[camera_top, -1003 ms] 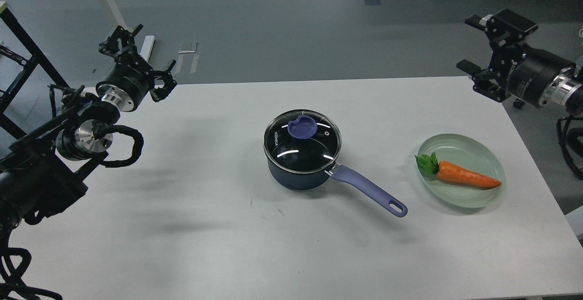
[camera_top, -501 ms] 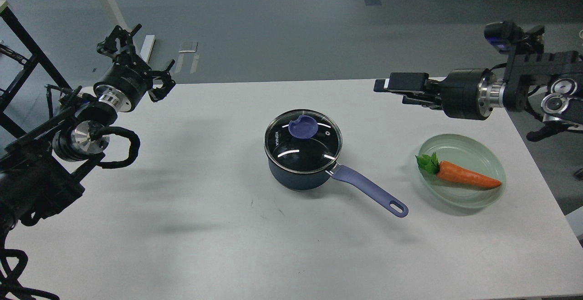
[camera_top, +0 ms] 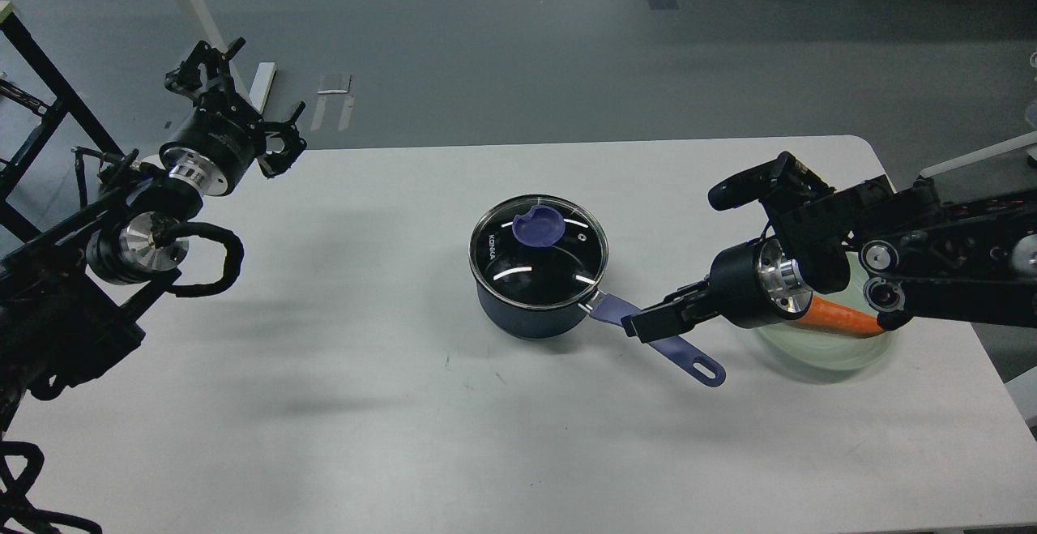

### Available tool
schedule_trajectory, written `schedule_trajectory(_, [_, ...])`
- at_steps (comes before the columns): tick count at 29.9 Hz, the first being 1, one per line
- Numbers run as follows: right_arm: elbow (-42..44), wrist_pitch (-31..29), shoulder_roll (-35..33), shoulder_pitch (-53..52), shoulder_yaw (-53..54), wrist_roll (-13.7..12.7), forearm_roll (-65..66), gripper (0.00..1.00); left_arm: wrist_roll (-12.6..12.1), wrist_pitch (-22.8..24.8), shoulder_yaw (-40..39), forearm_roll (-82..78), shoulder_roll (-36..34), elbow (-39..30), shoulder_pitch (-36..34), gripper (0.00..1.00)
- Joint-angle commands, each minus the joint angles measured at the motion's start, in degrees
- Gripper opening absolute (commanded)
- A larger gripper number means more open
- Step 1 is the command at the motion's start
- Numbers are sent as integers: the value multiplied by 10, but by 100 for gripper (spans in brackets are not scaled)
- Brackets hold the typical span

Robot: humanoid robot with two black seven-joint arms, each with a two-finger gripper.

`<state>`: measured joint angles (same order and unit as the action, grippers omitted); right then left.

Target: Open pot lid

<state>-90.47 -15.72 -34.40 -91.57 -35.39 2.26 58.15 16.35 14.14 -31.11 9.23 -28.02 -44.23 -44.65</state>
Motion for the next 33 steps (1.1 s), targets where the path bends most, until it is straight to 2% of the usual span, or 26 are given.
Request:
schedule_trajectory(1, [-3,0,27,-10,-28,-2,32,99,-1,-1,0,0,2,-2,-1,99])
schedule_trajectory(8, [-1,-1,44,-11,-49,-2,65,97,-1,-2,1,-2,2,-2,-7,99])
schedule_trajectory(11, [-1,0,43,-11,-50,-2,69,91,-1,-2,1,-4,2,-2,-8,99])
schedule_trajectory(13, [-1,0,43,-11,-50,-3,70,82,-1,-2,1,-6,2,-2,-9,99])
schedule_trajectory(16, [-1,0,44,-11,-50,-4,69,74,-1,-2,1,-9,2,-2,-9,99])
schedule_trajectory(22, [1,0,43,-11,-49,-7,69,72,-1,-2,1,-10,2,-2,-9,99])
schedule_trajectory(33, [1,0,56,-23,-49,-15,70,54,-1,-3,1,-10,7,-3,-9,99])
